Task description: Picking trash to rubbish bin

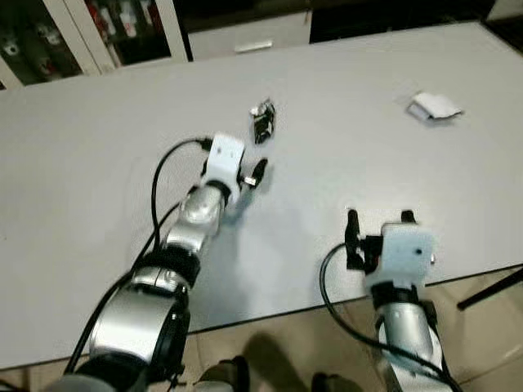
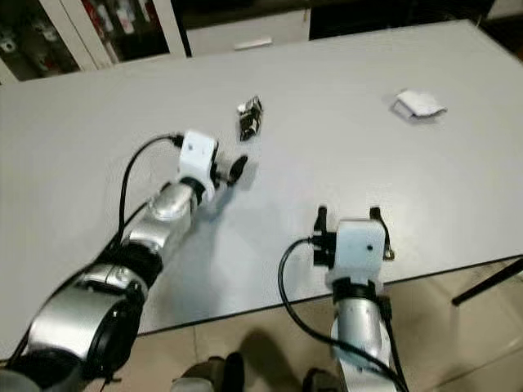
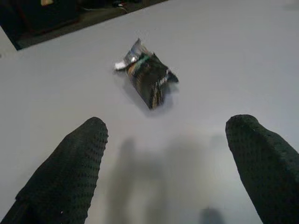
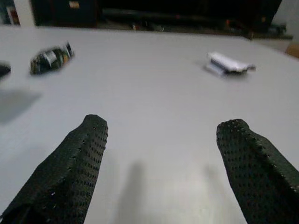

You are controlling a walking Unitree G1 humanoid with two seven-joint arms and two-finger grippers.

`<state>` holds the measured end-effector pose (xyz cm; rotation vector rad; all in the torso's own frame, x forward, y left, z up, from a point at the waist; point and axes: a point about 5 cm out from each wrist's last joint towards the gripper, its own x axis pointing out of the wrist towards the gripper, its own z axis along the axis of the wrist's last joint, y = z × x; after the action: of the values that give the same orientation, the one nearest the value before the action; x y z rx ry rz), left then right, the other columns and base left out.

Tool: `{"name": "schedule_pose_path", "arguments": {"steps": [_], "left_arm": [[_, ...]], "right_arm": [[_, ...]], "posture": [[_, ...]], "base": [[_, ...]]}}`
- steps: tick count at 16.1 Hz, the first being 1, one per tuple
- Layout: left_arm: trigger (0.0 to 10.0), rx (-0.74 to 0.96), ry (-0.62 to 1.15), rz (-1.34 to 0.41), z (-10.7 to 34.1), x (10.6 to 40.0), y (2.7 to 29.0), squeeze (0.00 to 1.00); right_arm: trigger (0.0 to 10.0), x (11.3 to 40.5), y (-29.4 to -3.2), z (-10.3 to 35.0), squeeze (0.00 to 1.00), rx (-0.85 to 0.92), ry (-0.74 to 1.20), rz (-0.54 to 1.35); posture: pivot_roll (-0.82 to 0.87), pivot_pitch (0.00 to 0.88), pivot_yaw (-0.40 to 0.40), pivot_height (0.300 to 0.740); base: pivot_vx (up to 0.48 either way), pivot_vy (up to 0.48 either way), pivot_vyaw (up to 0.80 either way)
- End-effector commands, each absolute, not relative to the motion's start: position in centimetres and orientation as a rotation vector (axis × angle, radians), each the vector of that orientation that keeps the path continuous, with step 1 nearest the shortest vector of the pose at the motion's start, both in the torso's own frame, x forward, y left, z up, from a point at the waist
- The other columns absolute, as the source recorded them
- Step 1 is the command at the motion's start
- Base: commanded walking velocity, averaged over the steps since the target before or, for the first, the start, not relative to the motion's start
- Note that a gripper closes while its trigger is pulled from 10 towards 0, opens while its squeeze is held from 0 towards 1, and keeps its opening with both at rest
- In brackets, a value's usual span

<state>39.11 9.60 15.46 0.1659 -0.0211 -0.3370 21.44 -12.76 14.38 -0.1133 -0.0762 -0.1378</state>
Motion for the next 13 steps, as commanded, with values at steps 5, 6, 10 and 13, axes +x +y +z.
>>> {"name": "schedule_pose_path", "arguments": {"steps": [5, 6, 10, 13], "left_arm": [[10.0, 0.151, -0.047, -0.308, 16.8, 39.7, 8.1, 0.0], [10.0, 0.157, -0.049, -0.298, 17.0, 39.8, 7.9, 0.0], [10.0, 0.157, -0.041, -0.281, 17.0, 39.8, 7.4, 0.0], [10.0, 0.165, -0.031, -0.279, 16.9, 39.8, 7.2, 0.0]], "right_arm": [[10.0, 18.3, -12.9, 14.7, 0.0, -0.086, -0.034, -0.245], [10.0, 17.7, -13.1, 14.7, 0.0, -0.091, -0.022, -0.259], [10.0, 16.6, -13.2, 15.1, 0.0, -0.105, -0.004, -0.275], [10.0, 16.3, -13.2, 15.3, 0.0, -0.113, 0.002, -0.274]], "posture": [[-0.13, 0.299, 0.116, 0.74], [-0.15, 0.311, 0.113, 0.74], [-0.21, 0.327, 0.097, 0.74], [-0.22, 0.328, 0.093, 0.74]], "base": [[0.0, 0.0, 0.0], [0.0, 0.0, 0.0], [0.0, 0.0, 0.0], [0.0, 0.0, 0.0]]}}
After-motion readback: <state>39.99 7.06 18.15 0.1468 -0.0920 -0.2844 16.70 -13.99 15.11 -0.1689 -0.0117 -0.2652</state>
